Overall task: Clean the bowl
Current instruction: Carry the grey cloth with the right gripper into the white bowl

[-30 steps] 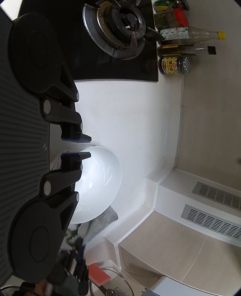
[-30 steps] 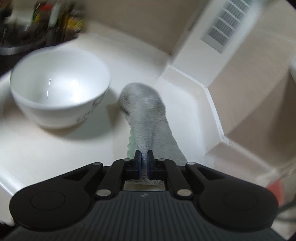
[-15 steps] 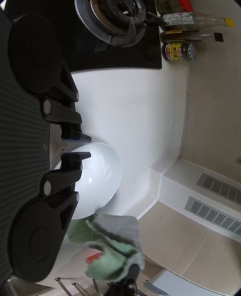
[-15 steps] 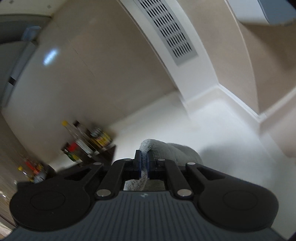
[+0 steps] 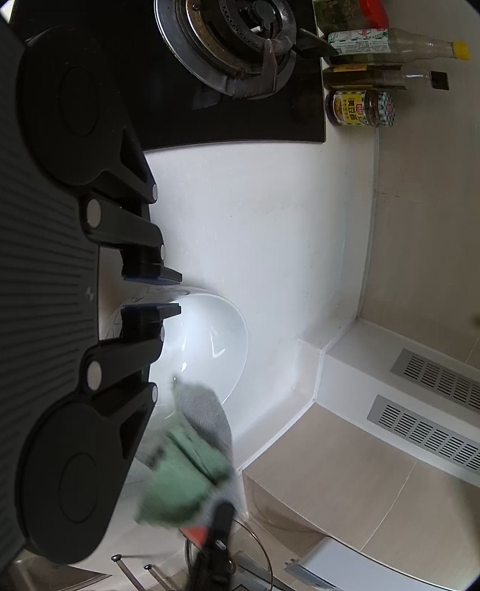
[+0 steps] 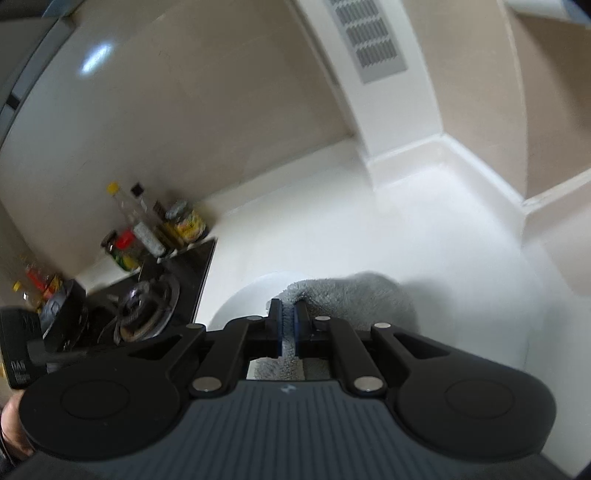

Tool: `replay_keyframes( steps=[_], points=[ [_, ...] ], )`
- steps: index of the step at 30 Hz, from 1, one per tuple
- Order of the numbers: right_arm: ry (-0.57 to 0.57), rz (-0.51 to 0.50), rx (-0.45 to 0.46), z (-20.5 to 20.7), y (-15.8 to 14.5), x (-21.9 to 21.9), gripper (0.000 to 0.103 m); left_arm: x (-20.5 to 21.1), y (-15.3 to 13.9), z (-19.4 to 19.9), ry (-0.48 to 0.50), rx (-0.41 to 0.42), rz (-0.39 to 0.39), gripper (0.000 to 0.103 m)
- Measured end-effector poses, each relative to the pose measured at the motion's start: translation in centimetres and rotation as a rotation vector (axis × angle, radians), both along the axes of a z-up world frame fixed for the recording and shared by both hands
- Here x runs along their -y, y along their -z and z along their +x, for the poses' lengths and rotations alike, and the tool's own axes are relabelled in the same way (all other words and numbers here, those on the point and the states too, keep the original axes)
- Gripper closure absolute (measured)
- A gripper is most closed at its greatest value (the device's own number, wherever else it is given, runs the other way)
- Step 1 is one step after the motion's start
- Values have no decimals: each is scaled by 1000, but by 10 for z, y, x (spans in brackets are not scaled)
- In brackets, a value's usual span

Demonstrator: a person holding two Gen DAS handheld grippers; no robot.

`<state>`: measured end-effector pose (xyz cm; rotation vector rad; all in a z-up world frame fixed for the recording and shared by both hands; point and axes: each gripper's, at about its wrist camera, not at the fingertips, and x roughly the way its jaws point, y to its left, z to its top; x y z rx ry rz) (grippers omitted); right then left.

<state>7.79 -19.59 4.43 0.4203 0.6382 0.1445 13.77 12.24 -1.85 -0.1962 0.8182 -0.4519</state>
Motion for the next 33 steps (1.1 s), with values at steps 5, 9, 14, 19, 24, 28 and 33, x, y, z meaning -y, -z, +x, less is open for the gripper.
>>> replay_keyframes(
  steps=[5, 9, 14, 19, 24, 28, 33],
  points=[
    [77, -76, 76, -14, -36, 22, 99, 2, 1, -2, -12, 0, -6, 93],
    [64, -35, 71, -7, -42, 24, 99, 2, 1, -3, -10, 5, -1, 93],
    [-45, 43, 13, 26, -13, -8, 99, 0, -1, -4, -16, 11, 1, 93],
    [-142, 19, -113, 65, 22, -35, 93, -3, 0, -4, -27, 11, -7, 93],
    [-230, 99, -196, 64, 41, -25, 75, -6, 2, -2, -31, 11, -18, 93],
    [-258, 92, -174, 46, 33, -17, 75, -8, 3, 2, -30, 14, -18, 93],
    [-173, -72, -150, 54, 30, -13, 75, -4, 2, 7, -6, 16, -5, 93]
  ],
)
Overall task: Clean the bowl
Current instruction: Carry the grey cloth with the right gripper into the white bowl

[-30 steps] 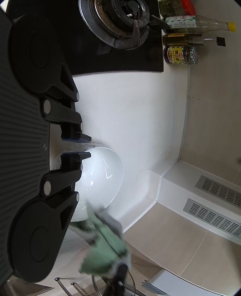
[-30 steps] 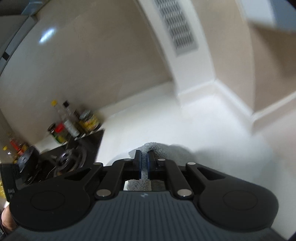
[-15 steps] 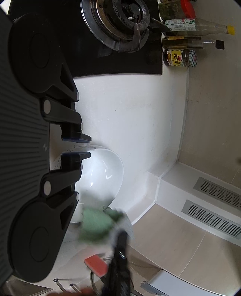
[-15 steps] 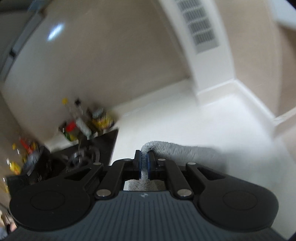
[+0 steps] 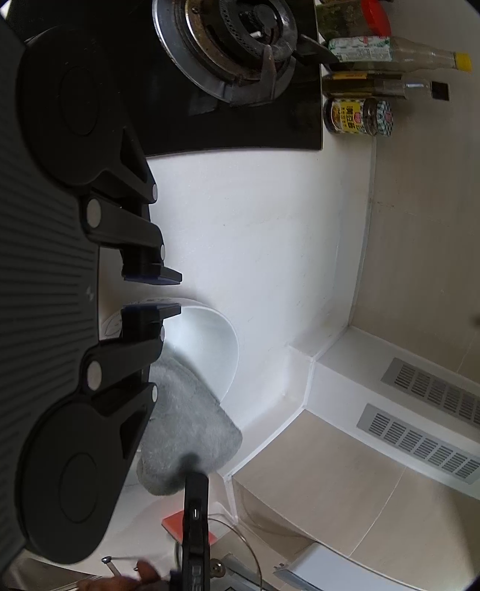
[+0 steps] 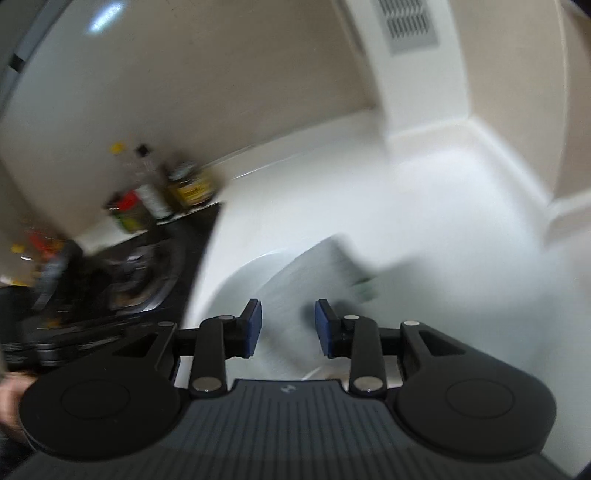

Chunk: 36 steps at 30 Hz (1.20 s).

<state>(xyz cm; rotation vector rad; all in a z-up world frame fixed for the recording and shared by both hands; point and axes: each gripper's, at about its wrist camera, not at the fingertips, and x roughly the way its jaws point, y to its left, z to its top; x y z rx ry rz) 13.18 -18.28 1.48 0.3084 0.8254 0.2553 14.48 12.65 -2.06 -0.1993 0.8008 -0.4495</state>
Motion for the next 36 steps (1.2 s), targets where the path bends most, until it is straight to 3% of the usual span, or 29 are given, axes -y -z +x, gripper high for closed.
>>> replay_keyframes(
  steps=[3, 6, 7, 11, 14, 16, 18, 19, 22, 25, 28, 30, 32, 36],
  points=[
    [-24, -127, -7, 18, 11, -9, 77, 2, -1, -1, 10, 1, 6, 93],
    [62, -341, 63, 26, 13, -12, 74, 1, -1, -2, 3, 3, 4, 93],
    [64, -338, 59, 26, 14, -10, 74, 1, 0, -3, 2, 2, 4, 93],
    [16, -119, -16, 30, 16, 11, 75, -1, 3, -3, -23, -5, -2, 93],
    [-33, -40, -63, 36, 24, 19, 75, -1, 4, -2, -30, -9, -2, 93],
    [-47, -41, -76, 41, 31, 18, 75, 1, 4, -2, -31, -9, 0, 93],
    [-72, -25, -66, 39, 29, 20, 91, 4, 3, -2, -32, -7, 7, 93],
    [-78, -22, -54, 38, 27, 21, 93, 4, 2, -2, -33, -6, 9, 93],
    [-19, -15, 59, 25, 7, 32, 95, 7, 1, -1, -37, -3, 13, 93],
    [80, -1, 123, 18, -4, 48, 95, 10, 2, 1, -31, -2, 16, 93],
    [100, -34, 50, 27, 11, 55, 91, 12, 2, 3, -31, -2, 23, 93],
    [123, -103, 17, 29, 18, 54, 81, 13, 1, 4, -38, -3, 26, 93],
    [165, -182, 56, 23, 12, 49, 77, 13, 1, 6, -40, -9, 27, 93],
    [24, -152, 64, 25, 5, 28, 77, 14, 1, 9, -37, -23, 23, 93]
  ],
)
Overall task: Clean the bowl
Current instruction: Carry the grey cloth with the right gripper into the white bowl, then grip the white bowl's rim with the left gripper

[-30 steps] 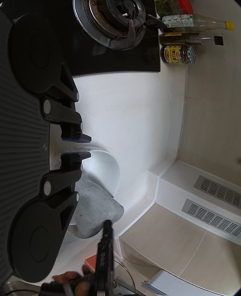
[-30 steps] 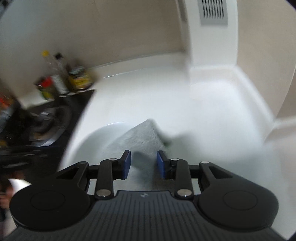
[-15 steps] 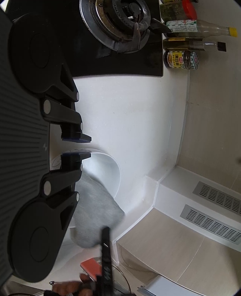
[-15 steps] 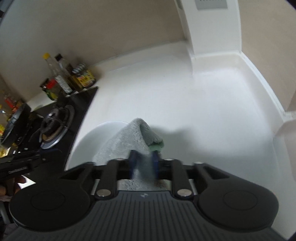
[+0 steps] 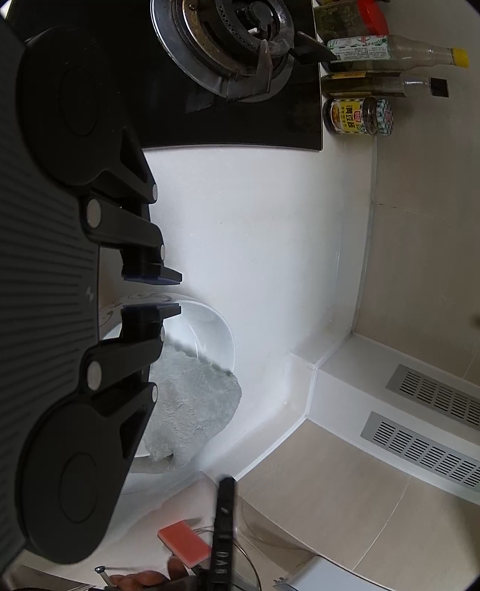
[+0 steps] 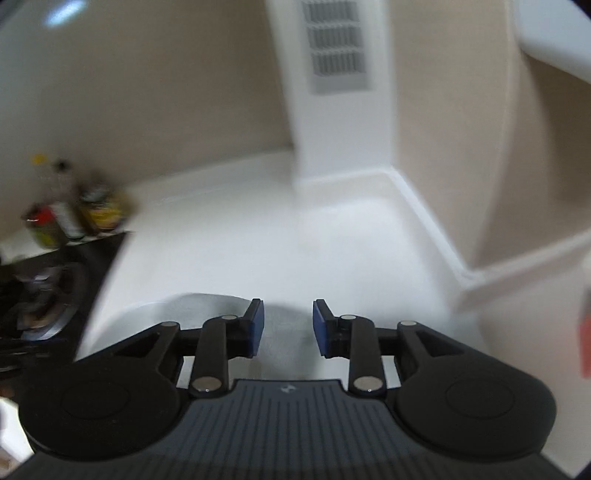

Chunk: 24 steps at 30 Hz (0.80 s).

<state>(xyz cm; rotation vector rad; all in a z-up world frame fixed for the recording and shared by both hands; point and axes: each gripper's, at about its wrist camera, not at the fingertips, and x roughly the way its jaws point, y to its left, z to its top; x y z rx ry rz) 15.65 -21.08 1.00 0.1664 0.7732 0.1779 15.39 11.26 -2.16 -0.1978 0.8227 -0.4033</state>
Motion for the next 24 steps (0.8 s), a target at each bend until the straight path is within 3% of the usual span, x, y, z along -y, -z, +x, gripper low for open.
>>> replay_keyframes(
  steps=[3, 10, 19, 24],
  points=[
    [-97, -70, -56, 16, 10, -24, 77, 2, 1, 3, 6, -27, 0, 93],
    [-182, -169, -150, 34, 33, -45, 75, 9, 10, 6, 22, -95, 2, 93],
    [-237, -172, -180, 46, 38, -45, 75, 26, 10, 17, 27, -178, 87, 90],
    [-284, -165, -221, 58, 43, -48, 75, 37, 9, 15, 71, -155, 157, 89]
  ],
)
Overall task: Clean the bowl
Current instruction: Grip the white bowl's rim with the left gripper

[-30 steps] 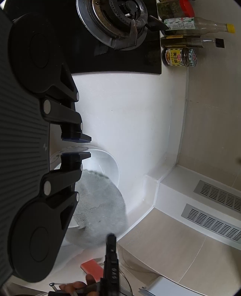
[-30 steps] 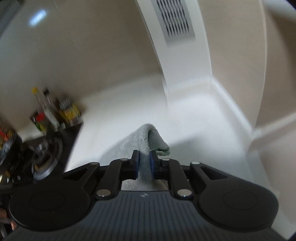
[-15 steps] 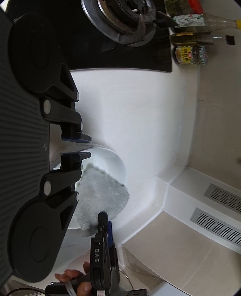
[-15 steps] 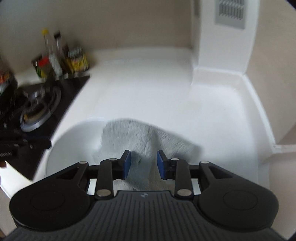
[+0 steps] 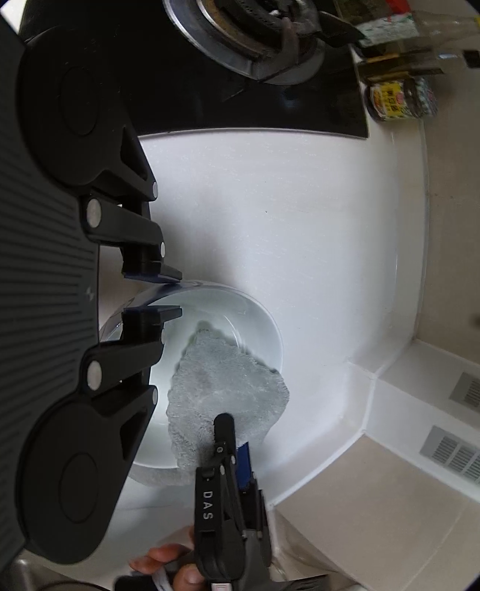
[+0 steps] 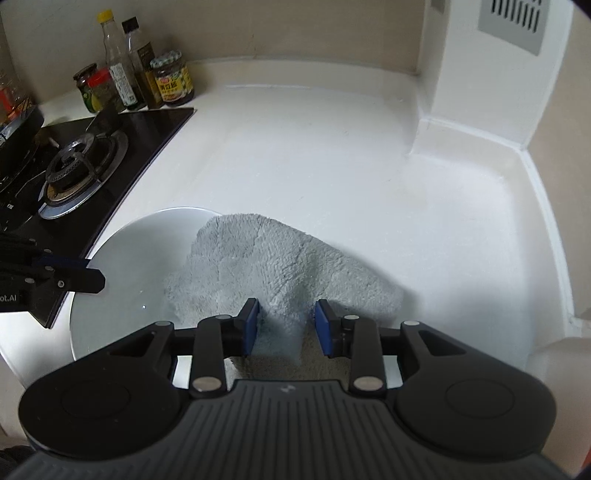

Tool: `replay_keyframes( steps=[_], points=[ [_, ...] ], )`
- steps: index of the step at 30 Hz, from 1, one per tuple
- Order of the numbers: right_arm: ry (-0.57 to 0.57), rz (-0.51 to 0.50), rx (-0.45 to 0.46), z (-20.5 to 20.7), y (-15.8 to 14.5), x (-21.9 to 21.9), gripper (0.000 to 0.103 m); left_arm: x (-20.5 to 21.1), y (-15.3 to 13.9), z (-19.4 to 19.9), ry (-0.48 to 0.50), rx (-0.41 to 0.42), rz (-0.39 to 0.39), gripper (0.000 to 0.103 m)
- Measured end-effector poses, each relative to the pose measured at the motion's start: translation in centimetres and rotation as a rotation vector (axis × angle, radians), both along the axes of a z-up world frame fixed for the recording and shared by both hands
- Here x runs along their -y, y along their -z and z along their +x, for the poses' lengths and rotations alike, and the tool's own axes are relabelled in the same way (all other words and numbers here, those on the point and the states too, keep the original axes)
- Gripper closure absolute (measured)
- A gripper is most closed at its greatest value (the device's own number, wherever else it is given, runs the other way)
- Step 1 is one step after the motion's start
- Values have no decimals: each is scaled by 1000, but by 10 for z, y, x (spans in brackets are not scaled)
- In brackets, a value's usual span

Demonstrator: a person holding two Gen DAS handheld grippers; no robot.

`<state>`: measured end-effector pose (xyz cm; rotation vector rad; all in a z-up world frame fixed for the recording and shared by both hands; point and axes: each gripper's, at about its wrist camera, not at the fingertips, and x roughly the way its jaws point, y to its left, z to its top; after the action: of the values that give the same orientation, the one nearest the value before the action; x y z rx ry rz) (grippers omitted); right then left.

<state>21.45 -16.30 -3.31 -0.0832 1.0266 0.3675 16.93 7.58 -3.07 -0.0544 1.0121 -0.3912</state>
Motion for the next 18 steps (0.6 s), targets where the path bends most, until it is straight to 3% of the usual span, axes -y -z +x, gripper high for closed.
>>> replay_keyframes(
  steps=[7, 8, 11, 18],
  points=[
    [-77, -19, -32, 4, 8, -10, 77, 2, 3, -1, 22, 34, 12, 86],
    [-68, -12, -37, 3, 8, -10, 82, 2, 4, -2, 22, 38, 11, 86],
    [-7, -13, -39, -3, 7, -15, 84, -4, 9, 3, 13, 6, -48, 86],
    [160, 2, -58, -32, 8, -16, 85, -14, 13, 25, 194, -29, -97, 87]
  ],
)
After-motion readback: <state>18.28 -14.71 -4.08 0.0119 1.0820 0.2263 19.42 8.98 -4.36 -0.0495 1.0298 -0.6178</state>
